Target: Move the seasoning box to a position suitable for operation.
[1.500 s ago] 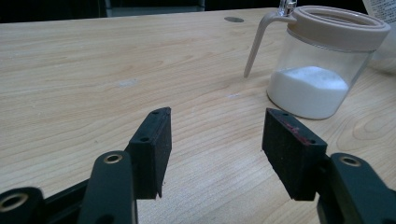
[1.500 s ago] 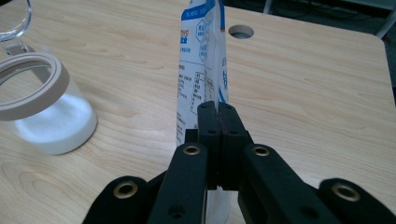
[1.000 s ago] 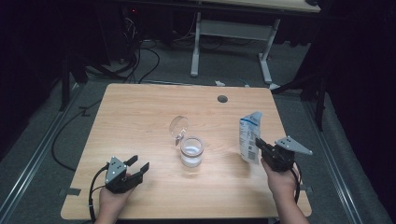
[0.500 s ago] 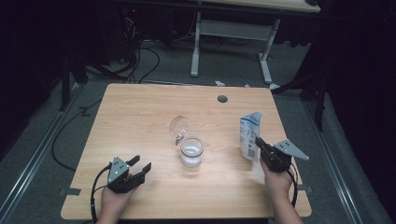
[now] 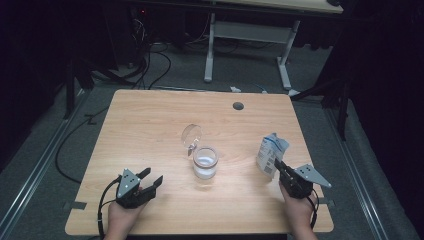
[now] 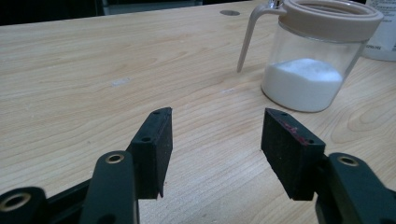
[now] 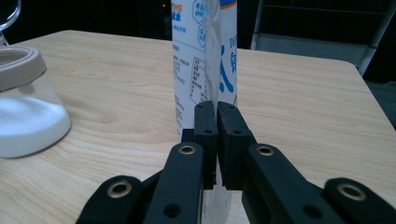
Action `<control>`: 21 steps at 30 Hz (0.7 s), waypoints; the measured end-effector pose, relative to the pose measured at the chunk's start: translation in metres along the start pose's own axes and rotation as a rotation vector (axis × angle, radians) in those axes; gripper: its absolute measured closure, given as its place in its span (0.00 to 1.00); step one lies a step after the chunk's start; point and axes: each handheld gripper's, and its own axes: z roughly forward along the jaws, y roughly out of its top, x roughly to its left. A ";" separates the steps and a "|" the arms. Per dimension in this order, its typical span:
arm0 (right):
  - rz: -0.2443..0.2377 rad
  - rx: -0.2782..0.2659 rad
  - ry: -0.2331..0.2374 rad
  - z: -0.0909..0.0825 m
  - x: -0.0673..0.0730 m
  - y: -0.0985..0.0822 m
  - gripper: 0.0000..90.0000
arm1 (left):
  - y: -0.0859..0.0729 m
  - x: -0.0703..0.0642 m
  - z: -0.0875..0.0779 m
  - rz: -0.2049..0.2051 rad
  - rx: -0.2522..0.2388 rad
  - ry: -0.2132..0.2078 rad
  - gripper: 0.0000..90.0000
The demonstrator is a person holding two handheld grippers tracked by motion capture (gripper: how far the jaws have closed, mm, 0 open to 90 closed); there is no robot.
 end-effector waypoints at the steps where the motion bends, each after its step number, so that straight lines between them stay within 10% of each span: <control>1: 0.005 0.000 0.003 0.000 0.001 -0.001 0.95 | 0.000 0.000 0.001 -0.001 0.002 0.002 0.48; 21: 0.053 0.077 0.013 0.000 0.003 -0.011 0.53 | -0.003 -0.005 0.002 0.022 0.022 0.027 0.47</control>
